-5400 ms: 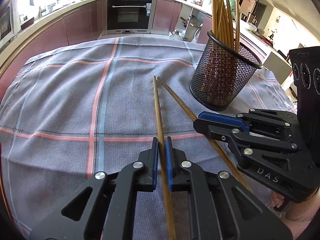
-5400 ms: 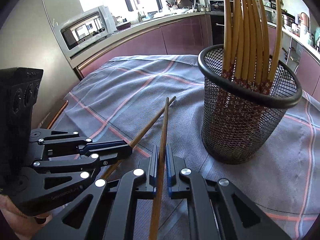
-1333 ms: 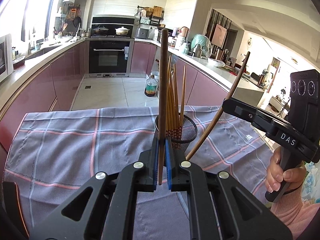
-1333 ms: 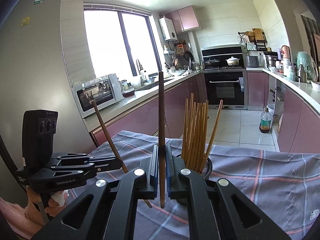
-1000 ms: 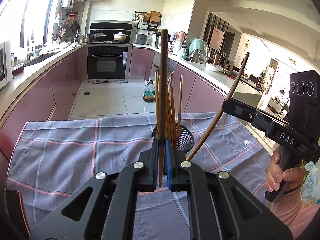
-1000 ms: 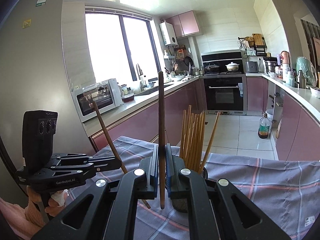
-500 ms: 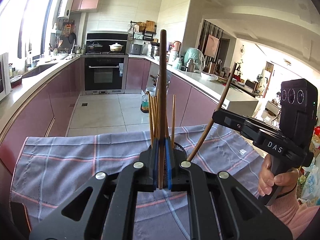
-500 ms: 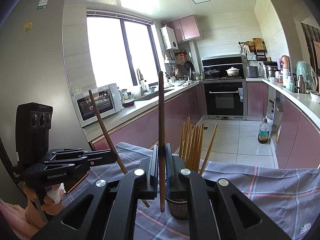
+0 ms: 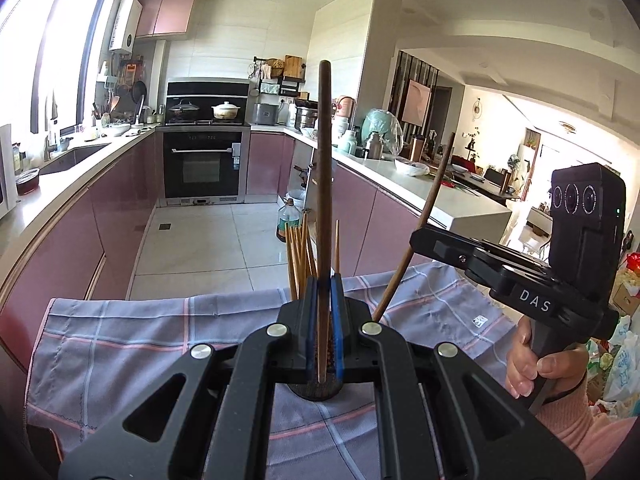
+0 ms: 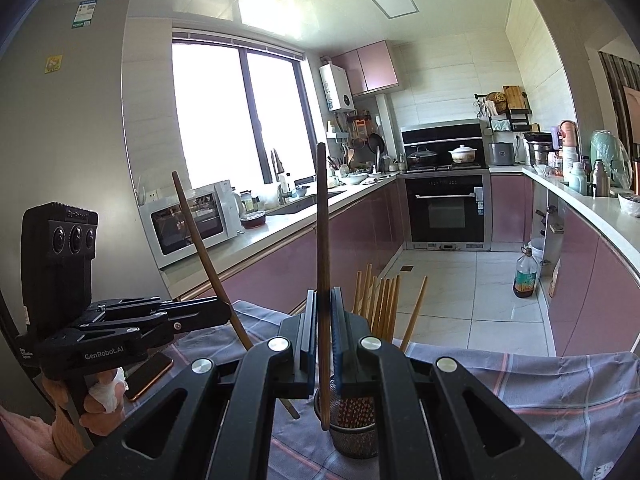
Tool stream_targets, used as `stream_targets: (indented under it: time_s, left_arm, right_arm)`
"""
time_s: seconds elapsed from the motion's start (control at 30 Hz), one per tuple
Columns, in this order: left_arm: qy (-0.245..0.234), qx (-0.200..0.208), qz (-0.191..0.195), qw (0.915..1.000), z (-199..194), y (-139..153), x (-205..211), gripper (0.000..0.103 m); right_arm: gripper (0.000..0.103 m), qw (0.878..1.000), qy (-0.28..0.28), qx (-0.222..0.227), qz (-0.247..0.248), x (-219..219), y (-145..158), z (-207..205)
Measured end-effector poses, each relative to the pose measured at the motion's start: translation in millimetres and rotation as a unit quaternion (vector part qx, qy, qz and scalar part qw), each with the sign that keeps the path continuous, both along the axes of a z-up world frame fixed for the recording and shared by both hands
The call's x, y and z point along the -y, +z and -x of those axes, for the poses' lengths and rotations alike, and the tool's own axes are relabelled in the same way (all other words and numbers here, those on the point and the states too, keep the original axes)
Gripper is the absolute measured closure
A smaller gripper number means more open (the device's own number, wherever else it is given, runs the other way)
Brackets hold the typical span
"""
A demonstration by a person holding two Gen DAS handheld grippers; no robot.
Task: Organize utensils
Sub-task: 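Lower both held chopsticks down into the black mesh cup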
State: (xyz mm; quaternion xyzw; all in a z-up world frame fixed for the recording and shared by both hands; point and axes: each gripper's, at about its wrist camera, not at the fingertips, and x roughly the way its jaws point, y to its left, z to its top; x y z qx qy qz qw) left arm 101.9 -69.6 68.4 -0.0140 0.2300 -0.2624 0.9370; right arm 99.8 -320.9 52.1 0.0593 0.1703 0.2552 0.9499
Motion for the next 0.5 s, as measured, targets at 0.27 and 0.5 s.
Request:
stream_targets:
  time_s: [0.27, 0.5]
  left_arm:
    - [-0.002, 0.005, 0.007, 1.0000, -5, 7, 3, 0.096]
    - [-0.001, 0.006, 0.006, 1.0000, -12, 10, 9, 0.096]
  right_arm:
    - [0.098, 1.000, -0.005, 0.002, 0.000, -1, 2, -3]
    - [0.098, 1.000, -0.013, 0.002, 0.001, -3, 0, -3]
